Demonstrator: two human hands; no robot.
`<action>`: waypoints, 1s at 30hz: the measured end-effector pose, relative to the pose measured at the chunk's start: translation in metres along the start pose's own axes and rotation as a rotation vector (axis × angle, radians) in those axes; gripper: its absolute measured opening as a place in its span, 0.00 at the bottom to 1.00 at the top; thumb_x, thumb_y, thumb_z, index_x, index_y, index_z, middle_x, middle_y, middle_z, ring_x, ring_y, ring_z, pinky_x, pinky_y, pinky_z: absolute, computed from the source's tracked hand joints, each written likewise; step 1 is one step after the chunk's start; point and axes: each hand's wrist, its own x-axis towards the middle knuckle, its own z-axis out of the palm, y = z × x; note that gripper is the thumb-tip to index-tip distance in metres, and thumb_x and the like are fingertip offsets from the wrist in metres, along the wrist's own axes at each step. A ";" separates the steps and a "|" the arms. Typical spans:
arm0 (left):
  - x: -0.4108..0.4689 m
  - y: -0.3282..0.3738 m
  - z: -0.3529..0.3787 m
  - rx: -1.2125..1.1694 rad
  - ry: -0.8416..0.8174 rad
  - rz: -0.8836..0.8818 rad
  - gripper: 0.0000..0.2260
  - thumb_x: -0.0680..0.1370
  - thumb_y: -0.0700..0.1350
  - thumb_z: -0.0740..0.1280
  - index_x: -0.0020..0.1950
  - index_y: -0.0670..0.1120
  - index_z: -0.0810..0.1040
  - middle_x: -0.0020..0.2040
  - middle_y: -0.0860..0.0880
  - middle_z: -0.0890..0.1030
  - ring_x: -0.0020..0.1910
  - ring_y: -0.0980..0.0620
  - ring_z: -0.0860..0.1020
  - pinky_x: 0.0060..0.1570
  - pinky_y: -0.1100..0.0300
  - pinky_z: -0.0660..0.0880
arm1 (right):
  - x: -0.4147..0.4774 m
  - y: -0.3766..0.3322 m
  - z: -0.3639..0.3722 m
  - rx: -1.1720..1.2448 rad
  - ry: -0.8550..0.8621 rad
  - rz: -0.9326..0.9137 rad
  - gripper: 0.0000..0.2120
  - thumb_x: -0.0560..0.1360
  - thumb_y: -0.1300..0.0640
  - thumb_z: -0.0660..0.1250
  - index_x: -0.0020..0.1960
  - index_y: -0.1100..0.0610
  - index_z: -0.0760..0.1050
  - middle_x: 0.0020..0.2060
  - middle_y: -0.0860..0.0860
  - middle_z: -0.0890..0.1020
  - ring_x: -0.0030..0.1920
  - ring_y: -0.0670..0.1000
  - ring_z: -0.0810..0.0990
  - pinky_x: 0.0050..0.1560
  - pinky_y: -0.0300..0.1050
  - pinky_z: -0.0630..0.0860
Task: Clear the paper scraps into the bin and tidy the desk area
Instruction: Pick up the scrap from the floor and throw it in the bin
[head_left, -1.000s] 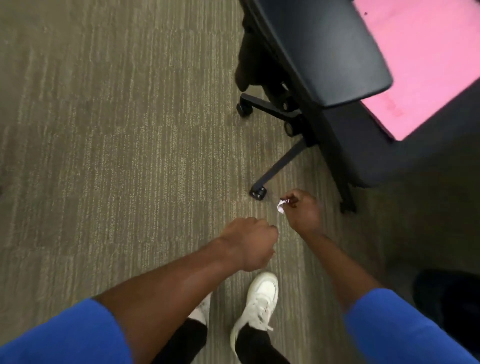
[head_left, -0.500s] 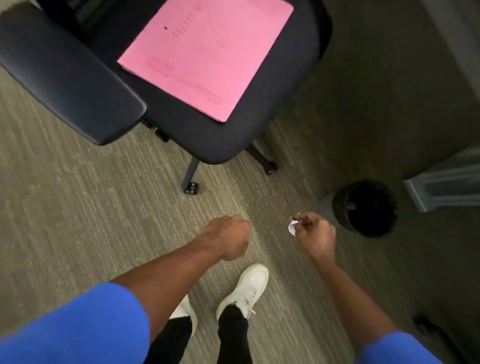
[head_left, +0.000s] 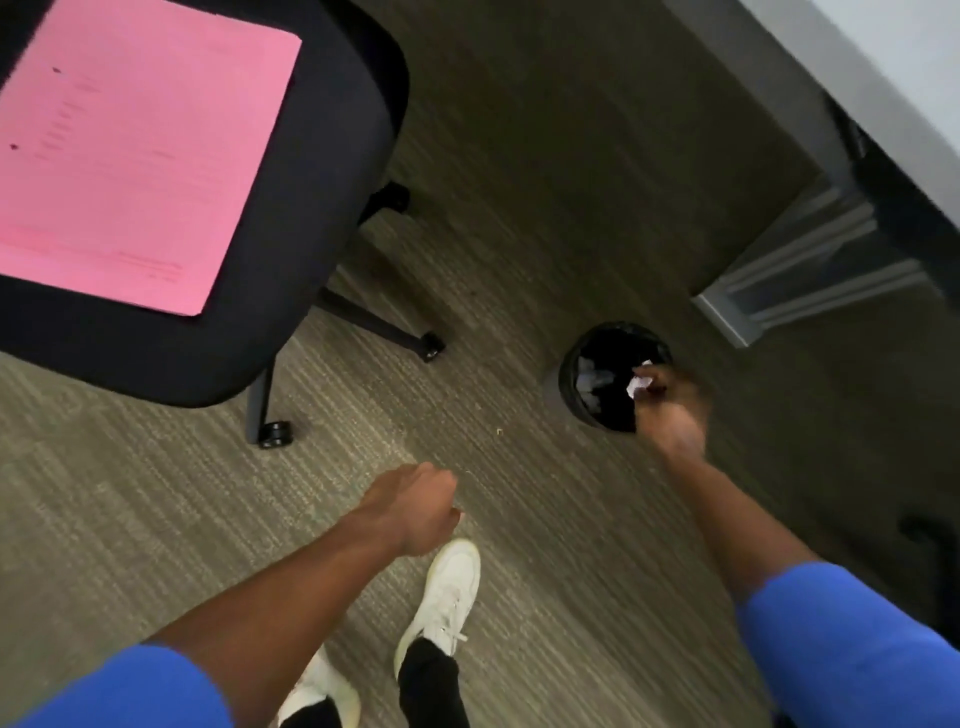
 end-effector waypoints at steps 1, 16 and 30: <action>0.005 0.006 -0.003 0.009 -0.006 0.000 0.15 0.83 0.56 0.64 0.61 0.46 0.78 0.62 0.43 0.81 0.62 0.40 0.80 0.58 0.47 0.77 | 0.017 0.017 0.004 0.010 -0.009 -0.011 0.14 0.78 0.60 0.65 0.52 0.44 0.86 0.53 0.55 0.88 0.56 0.63 0.86 0.61 0.60 0.82; 0.040 0.048 -0.050 -0.042 0.038 0.035 0.12 0.82 0.58 0.66 0.47 0.51 0.71 0.52 0.46 0.82 0.53 0.42 0.82 0.52 0.48 0.79 | 0.008 0.000 0.002 0.045 -0.154 0.002 0.09 0.76 0.62 0.72 0.53 0.51 0.85 0.50 0.50 0.88 0.53 0.52 0.86 0.62 0.53 0.82; 0.009 -0.064 -0.201 -0.022 0.323 -0.089 0.11 0.81 0.57 0.65 0.56 0.52 0.79 0.56 0.46 0.85 0.57 0.39 0.83 0.54 0.46 0.80 | -0.035 -0.208 0.053 0.126 -0.267 -0.251 0.09 0.77 0.59 0.73 0.54 0.48 0.86 0.49 0.47 0.87 0.47 0.49 0.84 0.52 0.47 0.82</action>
